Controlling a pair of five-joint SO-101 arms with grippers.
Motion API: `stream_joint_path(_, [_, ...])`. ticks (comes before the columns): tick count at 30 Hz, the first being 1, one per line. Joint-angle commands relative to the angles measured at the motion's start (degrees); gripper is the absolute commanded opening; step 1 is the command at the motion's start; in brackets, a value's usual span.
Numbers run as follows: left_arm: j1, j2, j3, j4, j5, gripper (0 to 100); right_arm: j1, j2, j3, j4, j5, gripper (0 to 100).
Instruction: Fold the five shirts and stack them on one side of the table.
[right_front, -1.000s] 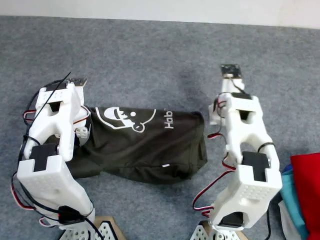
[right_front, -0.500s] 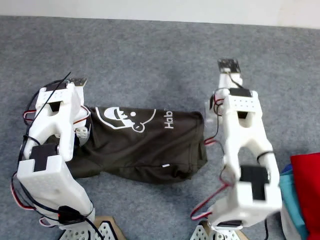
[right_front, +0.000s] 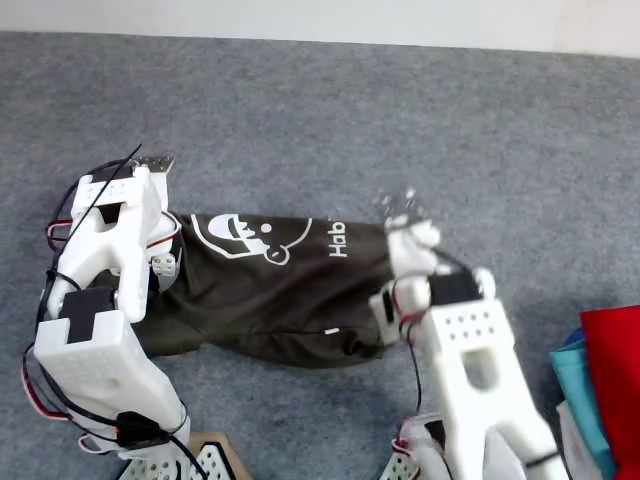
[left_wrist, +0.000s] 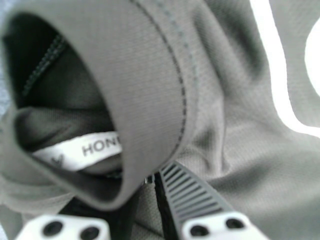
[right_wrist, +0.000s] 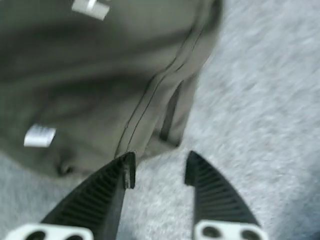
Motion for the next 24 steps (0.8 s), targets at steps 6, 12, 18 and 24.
stream_joint_path(6, [0.57,0.13,-0.92,-1.05,0.44,1,-9.89,-13.58,3.38,7.87,8.26,19.8])
stream_joint_path(12, [0.57,0.22,-0.92,-1.14,0.44,1,-12.09,-14.37,7.69,5.41,14.68,19.8])
stream_joint_path(18, [0.57,0.22,-0.92,-1.14,0.53,1,-12.09,-14.37,15.25,-4.09,17.14,19.8])
stream_joint_path(24, [0.57,0.22,-0.92,-1.14,0.62,1,-11.74,-14.37,18.86,-14.29,17.14,9.0])
